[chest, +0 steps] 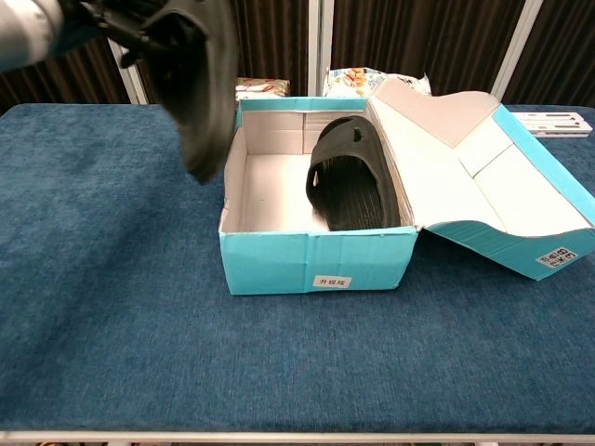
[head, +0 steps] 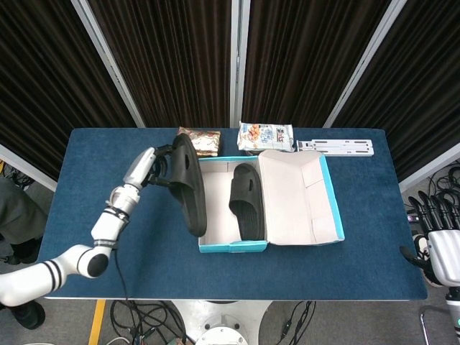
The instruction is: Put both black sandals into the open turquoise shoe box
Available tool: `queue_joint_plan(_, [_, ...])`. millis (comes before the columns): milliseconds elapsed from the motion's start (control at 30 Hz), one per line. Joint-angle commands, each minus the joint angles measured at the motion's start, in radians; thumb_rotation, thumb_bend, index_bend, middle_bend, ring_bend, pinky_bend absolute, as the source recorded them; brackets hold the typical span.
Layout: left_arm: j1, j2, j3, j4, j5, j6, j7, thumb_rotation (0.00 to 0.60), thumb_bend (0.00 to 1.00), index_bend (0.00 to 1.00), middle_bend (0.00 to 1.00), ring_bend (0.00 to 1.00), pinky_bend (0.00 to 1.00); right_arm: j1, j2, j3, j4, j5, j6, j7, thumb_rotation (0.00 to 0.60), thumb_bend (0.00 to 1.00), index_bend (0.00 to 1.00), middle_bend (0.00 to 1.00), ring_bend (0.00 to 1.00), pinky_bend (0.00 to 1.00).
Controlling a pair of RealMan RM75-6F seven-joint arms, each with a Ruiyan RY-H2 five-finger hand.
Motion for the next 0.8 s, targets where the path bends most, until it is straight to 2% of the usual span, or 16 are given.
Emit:
queue_joint_plan(33, [-0.056, -0.122, -0.017, 0.131, 0.081, 0.014, -0.078, 0.600, 0.00, 0.49, 0.50, 0.67, 0.79, 0.000, 0.002, 0.001, -0.003, 0.002, 0.000, -0.002, 0.600, 0.07, 0.00, 0.00, 0.00, 0.00])
queue_joint_plan(200, [-0.090, -0.236, 0.003, 0.274, 0.159, 0.076, -0.098, 0.600, 0.00, 0.49, 0.50, 0.66, 0.78, -0.003, 0.005, 0.000, -0.008, 0.008, 0.000, -0.006, 0.600, 0.07, 0.00, 0.00, 0.00, 0.00])
queue_joint_plan(500, [-0.106, -0.360, 0.066, 0.492, 0.239, 0.147, -0.069, 0.600, 0.00, 0.49, 0.50, 0.66, 0.76, -0.008, 0.003, -0.001, -0.005, 0.012, 0.002, -0.002, 0.600, 0.07, 0.00, 0.00, 0.00, 0.00])
queue_joint_plan(633, [-0.103, -0.383, 0.079, 0.526, 0.240, 0.137, -0.085, 0.600, 0.00, 0.49, 0.50, 0.66, 0.76, -0.007, 0.002, -0.001, -0.004, 0.009, 0.000, -0.003, 0.600, 0.07, 0.00, 0.00, 0.00, 0.00])
queue_joint_plan(800, [-0.103, -0.384, 0.088, 0.519, 0.225, 0.089, -0.084, 0.600, 0.00, 0.49, 0.50, 0.66, 0.76, -0.004, 0.002, 0.001, -0.004, 0.010, -0.004, -0.002, 0.600, 0.07, 0.00, 0.00, 0.00, 0.00])
